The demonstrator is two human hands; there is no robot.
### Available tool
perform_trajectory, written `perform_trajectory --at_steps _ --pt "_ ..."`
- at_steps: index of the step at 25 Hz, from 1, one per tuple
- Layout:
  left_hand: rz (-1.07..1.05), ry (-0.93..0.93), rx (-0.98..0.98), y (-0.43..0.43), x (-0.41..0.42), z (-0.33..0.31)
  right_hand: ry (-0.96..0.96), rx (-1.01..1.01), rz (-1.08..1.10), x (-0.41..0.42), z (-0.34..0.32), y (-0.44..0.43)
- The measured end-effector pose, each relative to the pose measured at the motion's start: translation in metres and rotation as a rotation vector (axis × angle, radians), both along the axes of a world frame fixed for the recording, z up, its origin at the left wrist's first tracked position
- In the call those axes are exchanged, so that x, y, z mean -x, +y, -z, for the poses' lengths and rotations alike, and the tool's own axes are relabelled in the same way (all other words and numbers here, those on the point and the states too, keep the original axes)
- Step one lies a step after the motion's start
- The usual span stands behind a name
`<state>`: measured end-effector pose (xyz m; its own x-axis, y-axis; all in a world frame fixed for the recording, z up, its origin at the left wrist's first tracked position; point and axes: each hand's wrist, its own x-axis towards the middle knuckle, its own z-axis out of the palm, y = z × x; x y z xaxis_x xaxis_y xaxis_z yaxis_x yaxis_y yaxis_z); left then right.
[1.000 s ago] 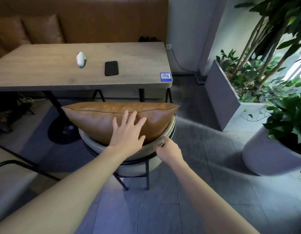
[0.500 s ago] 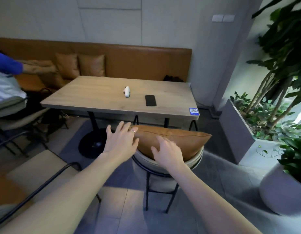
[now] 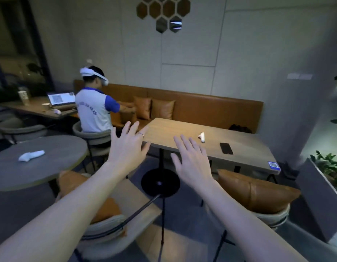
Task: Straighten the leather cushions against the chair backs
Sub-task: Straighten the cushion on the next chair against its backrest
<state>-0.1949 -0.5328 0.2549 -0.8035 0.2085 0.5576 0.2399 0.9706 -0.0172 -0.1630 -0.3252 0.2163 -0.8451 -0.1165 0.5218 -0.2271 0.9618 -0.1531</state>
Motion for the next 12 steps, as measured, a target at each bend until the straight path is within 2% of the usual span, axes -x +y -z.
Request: perform_trajectory --at_steps 4,12 --pt "-0.061 0.056 -0.044 -0.082 -0.031 -0.023 0.042 0.027 -0.079 -0.007 -0.028 -0.074" --pt "-0.226 -0.070 -0.190 -0.160 -0.039 0.000 -0.018 0.097 -0.143 0.009 -0.017 -0.156"
